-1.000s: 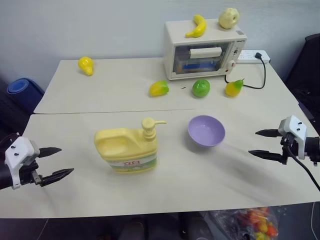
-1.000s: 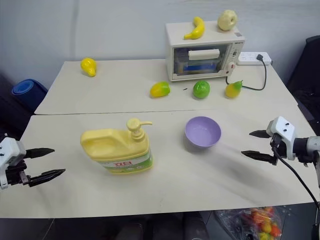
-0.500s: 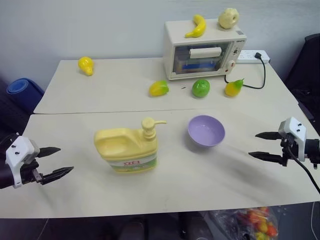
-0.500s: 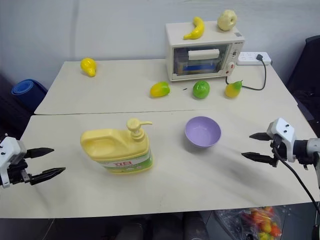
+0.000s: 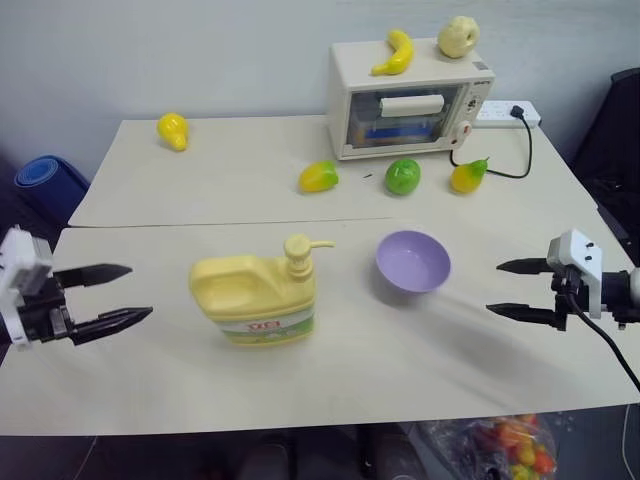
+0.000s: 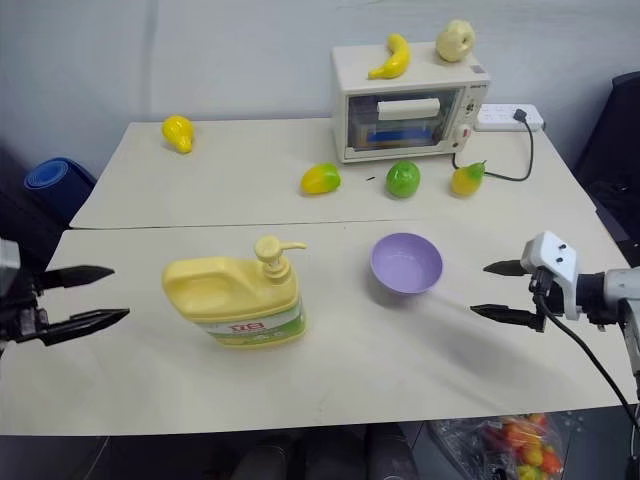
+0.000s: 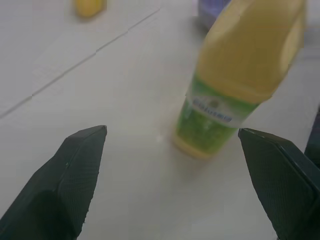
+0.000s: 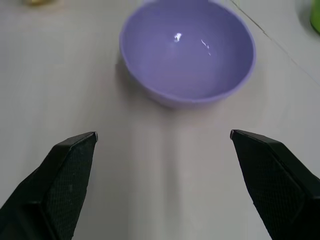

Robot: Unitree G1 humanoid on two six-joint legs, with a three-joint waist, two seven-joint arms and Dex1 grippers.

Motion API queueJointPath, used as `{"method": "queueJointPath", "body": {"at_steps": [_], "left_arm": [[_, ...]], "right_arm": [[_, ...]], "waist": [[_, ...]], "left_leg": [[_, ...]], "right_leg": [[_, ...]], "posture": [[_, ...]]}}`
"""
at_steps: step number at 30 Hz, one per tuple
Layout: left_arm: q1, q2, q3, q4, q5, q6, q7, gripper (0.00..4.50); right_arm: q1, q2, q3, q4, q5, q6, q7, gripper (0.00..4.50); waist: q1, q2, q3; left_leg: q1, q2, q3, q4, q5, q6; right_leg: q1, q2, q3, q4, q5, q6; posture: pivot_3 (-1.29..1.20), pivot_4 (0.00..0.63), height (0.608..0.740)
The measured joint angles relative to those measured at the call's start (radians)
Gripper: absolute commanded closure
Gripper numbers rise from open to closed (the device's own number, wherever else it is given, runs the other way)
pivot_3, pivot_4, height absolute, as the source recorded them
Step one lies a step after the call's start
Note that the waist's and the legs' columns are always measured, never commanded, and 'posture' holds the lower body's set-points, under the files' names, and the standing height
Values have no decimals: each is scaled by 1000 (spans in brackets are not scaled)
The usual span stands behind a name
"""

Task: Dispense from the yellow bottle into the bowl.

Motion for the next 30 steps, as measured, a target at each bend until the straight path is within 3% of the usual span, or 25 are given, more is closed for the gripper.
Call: {"method": "queueJointPath", "body": {"at_steps": [6,10,22,27,30], "left_arm": [[-99,107,-1,-139,-162,127,-87,0],[-211,170,-68,-254,-227,145,-110,0],[-507,143,-353,-260,-204,104,-66,0],[-522,134,-370,-253,-193,100,-61,0],[-530,132,-381,-253,-180,89,-64,0]], "right_arm": [[-43,48,67,-149,5,49,-41,49],[-70,126,162,-195,-25,60,-94,49],[-141,229,314,-50,-207,-52,-203,49],[-152,245,319,-6,-229,-73,-220,1065],[-159,274,320,35,-246,-95,-236,1065]], "waist": [[-1,-1,0],[0,-1,0],[-1,-1,0],[-2,-1,1],[-1,-1,1]], "left_leg": [[0,0,0,0,0,0],[-1,-1,0,0,0,0],[-1,-4,2,1,0,0],[-1,-3,3,1,0,0],[-1,-3,3,1,0,0]], "right_leg": [[0,0,0,0,0,0],[0,0,0,0,0,0],[-2,3,1,1,0,0],[-2,4,3,2,0,0],[-2,4,3,2,0,0]], "posture": [[0,150,740],[0,150,740],[0,150,740],[0,150,740],[0,150,740]]}}
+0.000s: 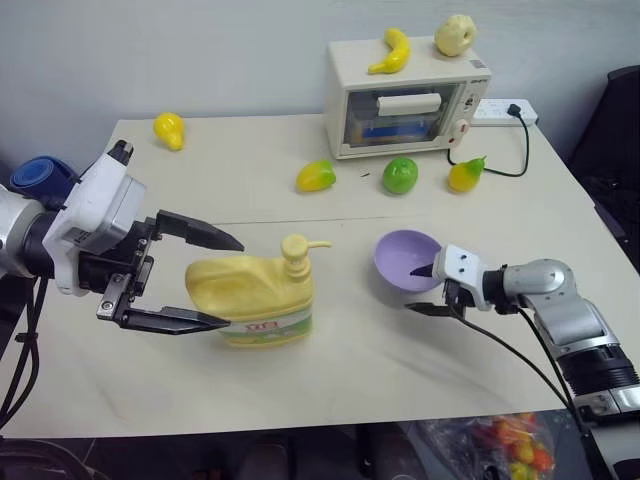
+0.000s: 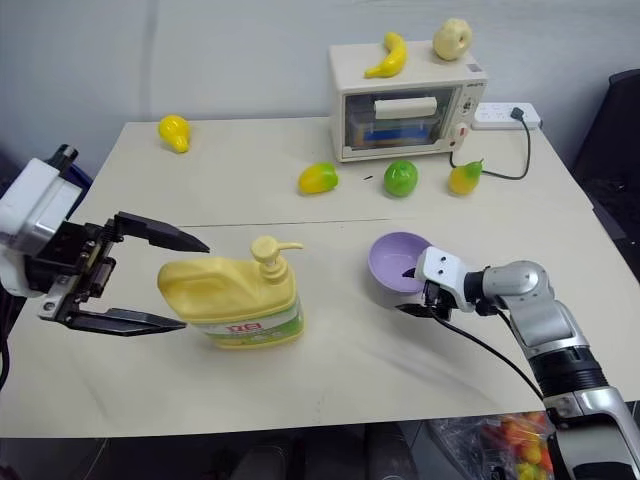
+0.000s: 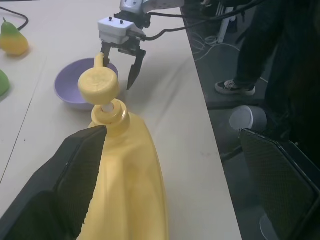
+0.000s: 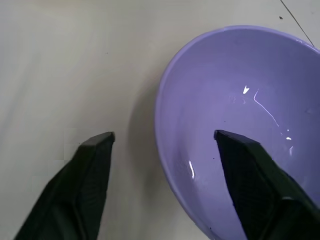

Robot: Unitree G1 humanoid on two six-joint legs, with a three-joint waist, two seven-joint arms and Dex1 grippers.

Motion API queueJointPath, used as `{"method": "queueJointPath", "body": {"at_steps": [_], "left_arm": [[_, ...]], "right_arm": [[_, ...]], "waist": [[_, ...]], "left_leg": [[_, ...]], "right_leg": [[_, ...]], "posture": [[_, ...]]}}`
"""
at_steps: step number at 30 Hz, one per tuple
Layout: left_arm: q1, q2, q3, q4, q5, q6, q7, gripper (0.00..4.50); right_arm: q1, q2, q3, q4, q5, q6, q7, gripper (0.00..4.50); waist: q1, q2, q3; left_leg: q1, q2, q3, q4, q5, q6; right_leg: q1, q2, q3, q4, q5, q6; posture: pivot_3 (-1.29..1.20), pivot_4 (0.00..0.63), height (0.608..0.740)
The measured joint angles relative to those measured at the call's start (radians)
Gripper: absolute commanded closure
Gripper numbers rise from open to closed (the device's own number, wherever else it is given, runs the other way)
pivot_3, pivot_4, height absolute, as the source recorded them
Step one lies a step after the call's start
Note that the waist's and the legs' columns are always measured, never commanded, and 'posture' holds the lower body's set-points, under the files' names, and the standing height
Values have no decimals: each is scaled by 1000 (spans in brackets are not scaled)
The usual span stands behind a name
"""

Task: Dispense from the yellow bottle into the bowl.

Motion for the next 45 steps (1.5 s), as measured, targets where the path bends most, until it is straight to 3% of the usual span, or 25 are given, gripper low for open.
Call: {"method": "queueJointPath", "body": {"at_steps": [6,9,14,23,27,40,45], "left_arm": [[-47,-18,-20,1,16,-5,10,0],[-70,-30,-41,4,26,-9,12,0],[-72,-31,-50,31,39,-14,8,0],[-43,-38,-51,35,72,-46,-7,0],[-43,-51,-54,35,82,-54,-6,0],[-96,-79,-79,43,93,-51,-6,0],[-185,-96,-91,85,69,-10,0,0]], "right_arm": [[-32,31,17,88,-32,-40,-12,1065],[-50,44,25,133,-44,-56,-18,1681],[-61,47,27,147,-43,-70,-11,3367],[-61,39,27,147,-53,-111,0,3367],[-59,37,21,144,-53,-124,-2,4484],[-55,10,18,124,-61,-143,29,4484],[-39,-50,37,3,-58,-134,124,4484]], "waist": [[-1,0,0],[-1,0,0],[-1,0,0],[0,0,0],[-1,0,0],[0,-1,0],[0,-1,0]], "left_leg": [[0,0,0,0,0,0],[0,0,0,1,0,0],[0,1,0,1,0,0],[0,0,0,1,0,0],[0,0,0,1,0,0],[0,1,0,1,0,0],[0,1,0,2,0,0]], "right_leg": [[0,0,0,1,0,0],[0,0,0,1,0,0],[0,1,0,1,0,0],[0,0,0,1,0,0],[0,0,0,1,0,0],[0,1,0,1,0,0],[0,1,0,1,0,0]], "posture": [[0,150,740],[0,150,740],[0,150,740],[0,150,740],[0,150,740],[0,150,740],[0,150,740]]}}
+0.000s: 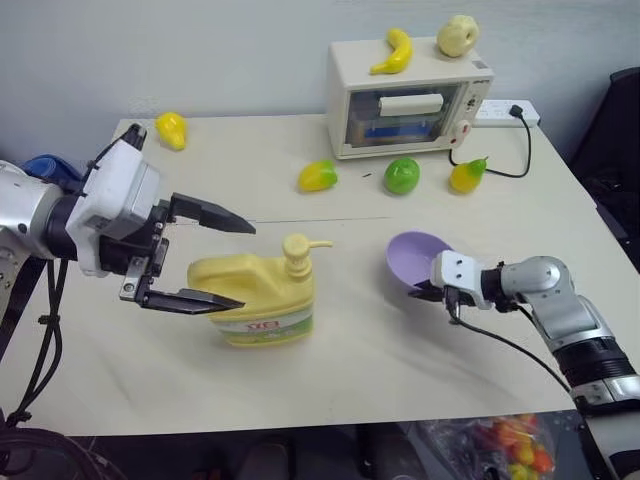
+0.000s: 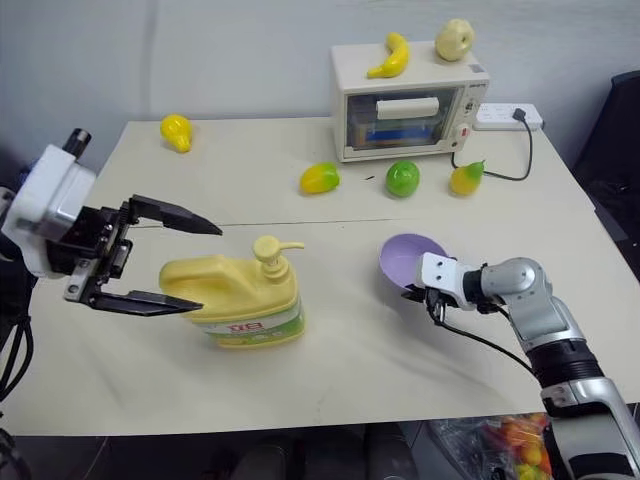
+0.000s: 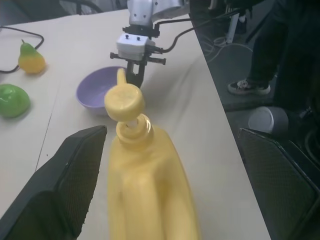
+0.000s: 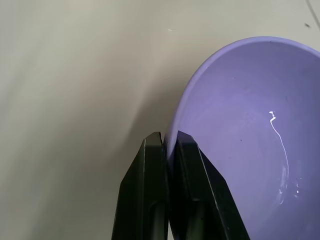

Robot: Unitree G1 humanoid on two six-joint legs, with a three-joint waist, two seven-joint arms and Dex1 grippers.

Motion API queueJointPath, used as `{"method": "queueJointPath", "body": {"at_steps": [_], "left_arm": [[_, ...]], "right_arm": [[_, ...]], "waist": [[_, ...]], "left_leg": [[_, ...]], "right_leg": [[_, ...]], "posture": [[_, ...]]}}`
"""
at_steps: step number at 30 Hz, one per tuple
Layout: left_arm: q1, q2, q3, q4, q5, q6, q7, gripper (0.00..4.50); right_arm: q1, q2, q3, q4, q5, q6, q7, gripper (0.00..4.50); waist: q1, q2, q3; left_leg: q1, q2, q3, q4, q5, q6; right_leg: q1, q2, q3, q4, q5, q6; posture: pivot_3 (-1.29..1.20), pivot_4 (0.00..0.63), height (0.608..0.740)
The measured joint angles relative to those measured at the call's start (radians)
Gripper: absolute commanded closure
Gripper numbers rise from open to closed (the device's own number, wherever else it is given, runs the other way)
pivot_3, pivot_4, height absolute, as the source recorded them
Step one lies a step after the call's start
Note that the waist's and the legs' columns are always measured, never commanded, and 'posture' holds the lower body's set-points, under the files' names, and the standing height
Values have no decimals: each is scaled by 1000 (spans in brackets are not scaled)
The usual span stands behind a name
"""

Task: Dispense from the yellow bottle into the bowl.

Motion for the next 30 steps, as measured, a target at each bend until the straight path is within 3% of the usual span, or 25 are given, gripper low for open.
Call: {"method": "queueJointPath", "body": {"at_steps": [6,9,20,22,30], "left_arm": [[-79,-25,-15,40,-14,32,1,0],[-100,-53,-26,63,-14,33,-2,576],[-145,-103,-42,75,-15,46,-7,4091],[-145,-110,-46,73,-4,43,-3,4469],[-144,-157,-142,78,101,-12,16,4469]], "right_arm": [[-87,-50,2,-239,94,143,154,4484],[-181,-50,30,-327,127,216,200,4500],[-344,-27,115,-363,158,269,256,4500],[-348,-27,115,-363,162,271,258,4500],[-371,-24,128,-367,181,285,263,4500]], "waist": [[-3,0,0],[-1,0,0],[1,-2,1],[1,-2,1],[0,-2,1]], "left_leg": [[0,2,0,0,0,-1],[0,2,0,0,0,-1],[-2,1,-2,1,0,-1],[-2,1,-2,1,0,-1],[-3,1,0,1,0,-1]], "right_leg": [[-1,2,1,1,0,0],[-1,2,1,1,0,0],[-3,2,0,1,0,0],[-3,2,0,1,0,0],[-6,2,1,2,0,0]], "posture": [[0,150,740],[0,150,740],[0,150,740],[0,150,740],[0,150,740]]}}
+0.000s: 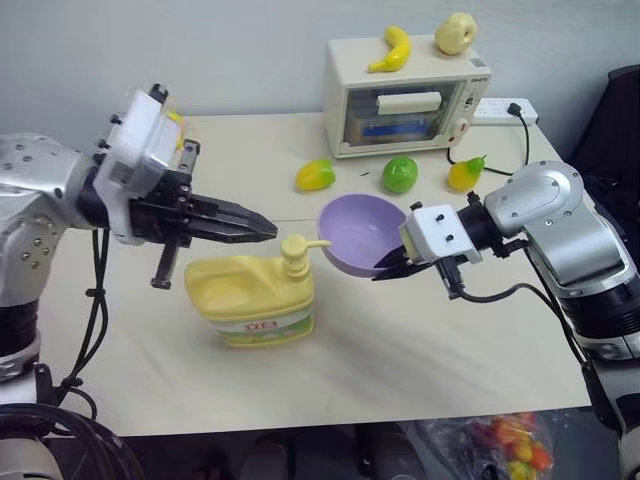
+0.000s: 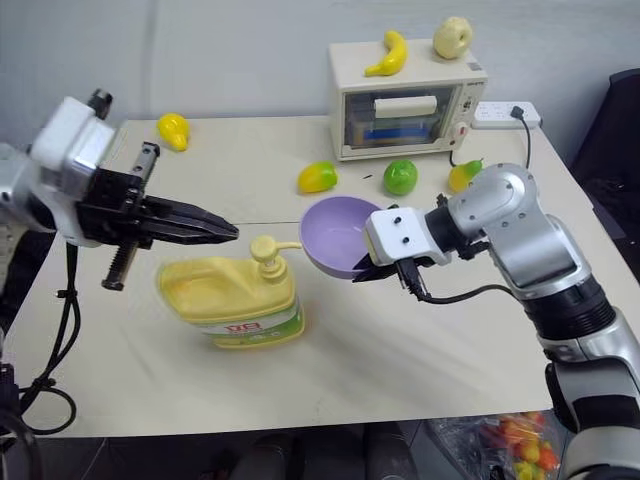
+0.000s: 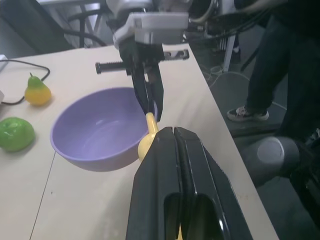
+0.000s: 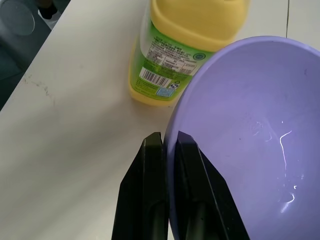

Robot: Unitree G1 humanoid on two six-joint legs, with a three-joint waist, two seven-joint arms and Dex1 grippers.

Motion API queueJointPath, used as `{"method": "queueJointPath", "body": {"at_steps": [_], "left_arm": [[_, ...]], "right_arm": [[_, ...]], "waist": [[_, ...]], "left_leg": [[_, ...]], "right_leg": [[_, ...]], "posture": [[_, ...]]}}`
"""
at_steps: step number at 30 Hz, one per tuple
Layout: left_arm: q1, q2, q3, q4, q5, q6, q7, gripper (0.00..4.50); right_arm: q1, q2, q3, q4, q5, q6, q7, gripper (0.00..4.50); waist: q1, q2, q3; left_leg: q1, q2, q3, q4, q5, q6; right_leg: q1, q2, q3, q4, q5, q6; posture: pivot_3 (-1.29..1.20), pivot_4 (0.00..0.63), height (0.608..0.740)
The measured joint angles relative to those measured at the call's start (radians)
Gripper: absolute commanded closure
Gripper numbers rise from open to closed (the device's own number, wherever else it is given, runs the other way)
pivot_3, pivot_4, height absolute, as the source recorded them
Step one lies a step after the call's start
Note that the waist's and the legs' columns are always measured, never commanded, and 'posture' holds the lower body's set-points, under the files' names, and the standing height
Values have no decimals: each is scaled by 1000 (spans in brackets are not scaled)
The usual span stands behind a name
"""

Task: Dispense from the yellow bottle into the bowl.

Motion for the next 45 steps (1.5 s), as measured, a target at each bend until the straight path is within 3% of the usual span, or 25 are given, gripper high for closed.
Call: {"method": "queueJointPath", "body": {"at_steps": [11,45], "left_arm": [[-63,-75,-60,60,66,-35,-8,4469],[-86,-88,-135,101,248,-234,-94,4469]], "right_arm": [[-12,3,22,-12,18,2,1,4500],[5,-21,23,-87,30,-17,5,4500]], "waist": [[-1,0,0],[1,-1,-2]], "left_leg": [[-11,0,0,10,0,-1],[-8,-1,0,13,-1,0]], "right_leg": [[-10,-1,-1,7,0,0],[-6,-1,-1,11,0,0]], "posture": [[0,150,740],[0,150,740]]}}
